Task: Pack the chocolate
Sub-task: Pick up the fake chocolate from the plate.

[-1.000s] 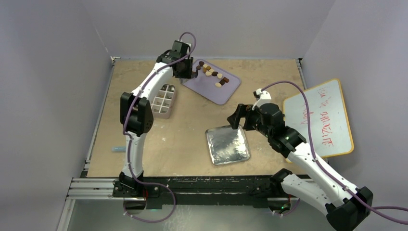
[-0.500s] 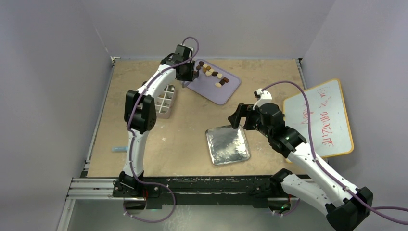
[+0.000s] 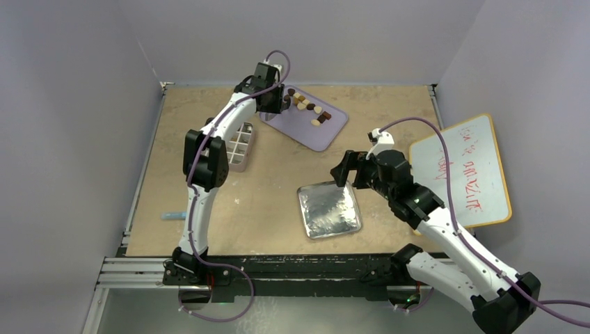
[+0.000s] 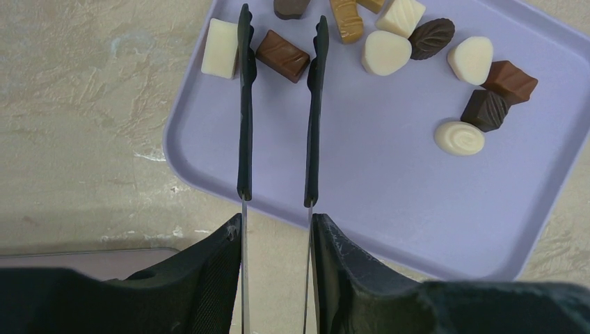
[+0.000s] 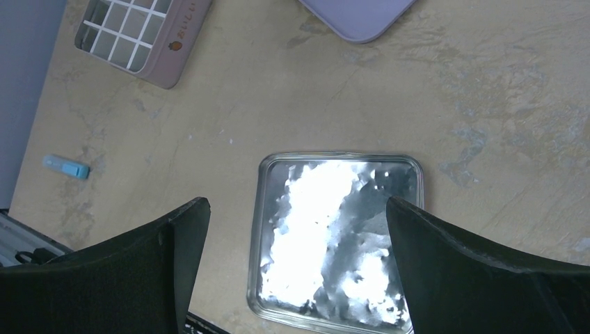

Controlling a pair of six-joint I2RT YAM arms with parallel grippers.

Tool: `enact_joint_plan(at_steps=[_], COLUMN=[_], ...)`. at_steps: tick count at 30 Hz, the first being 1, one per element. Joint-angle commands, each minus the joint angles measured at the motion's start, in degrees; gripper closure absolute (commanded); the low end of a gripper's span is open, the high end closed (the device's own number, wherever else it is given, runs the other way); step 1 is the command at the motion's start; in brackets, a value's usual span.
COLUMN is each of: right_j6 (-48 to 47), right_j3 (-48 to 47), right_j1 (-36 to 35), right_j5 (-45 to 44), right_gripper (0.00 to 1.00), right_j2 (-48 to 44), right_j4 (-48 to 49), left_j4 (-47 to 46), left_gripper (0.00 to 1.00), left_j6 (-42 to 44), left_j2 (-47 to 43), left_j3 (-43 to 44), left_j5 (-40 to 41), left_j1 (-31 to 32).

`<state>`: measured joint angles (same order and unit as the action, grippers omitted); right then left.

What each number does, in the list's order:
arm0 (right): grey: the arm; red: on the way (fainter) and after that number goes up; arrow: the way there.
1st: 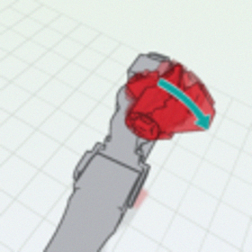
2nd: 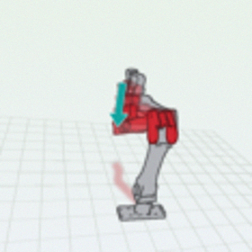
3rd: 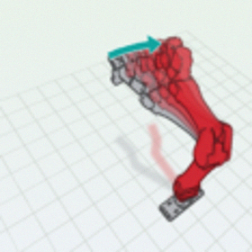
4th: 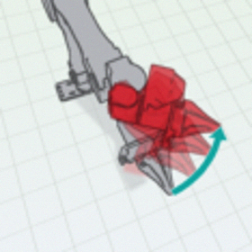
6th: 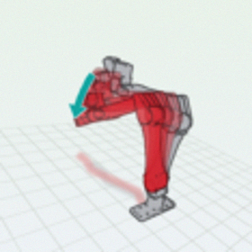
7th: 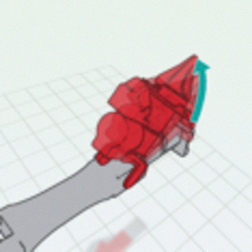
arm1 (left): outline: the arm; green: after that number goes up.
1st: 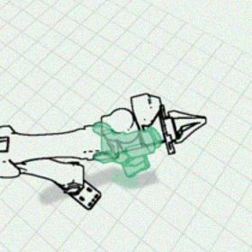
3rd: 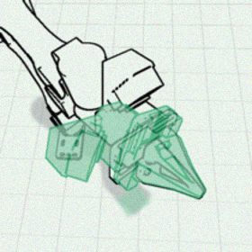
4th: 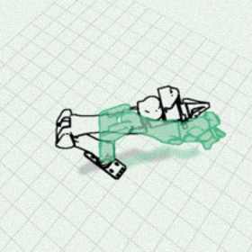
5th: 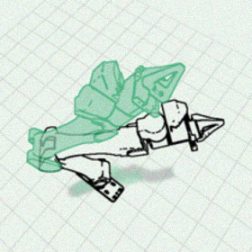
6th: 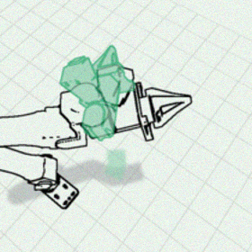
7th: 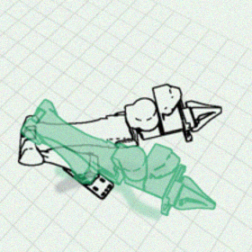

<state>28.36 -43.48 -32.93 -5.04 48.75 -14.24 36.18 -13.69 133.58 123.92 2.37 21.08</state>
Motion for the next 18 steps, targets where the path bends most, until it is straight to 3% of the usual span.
enact_joint_plan(at_steps=[1, 18], right_j6=[-1.6, -1.4], right_j3=[-3.2, -3.4], right_j1=[0.1, 0.1], right_j5=[-1.1, -2.8], right_gripper=[0.01, 0.01], right_j2=[1.6, -0.1], right_j4=[1.7, 0.4], left_j4=[-1.9, -4.4], left_gripper=[0.62, 0.63], left_j6=[2.5, 2.6], left_j2=[-0.2, 0.4], left_j3=[2.6, 2.3], left_j5=[1.1, -2.1], left_j1=[-0.2, 0.3])
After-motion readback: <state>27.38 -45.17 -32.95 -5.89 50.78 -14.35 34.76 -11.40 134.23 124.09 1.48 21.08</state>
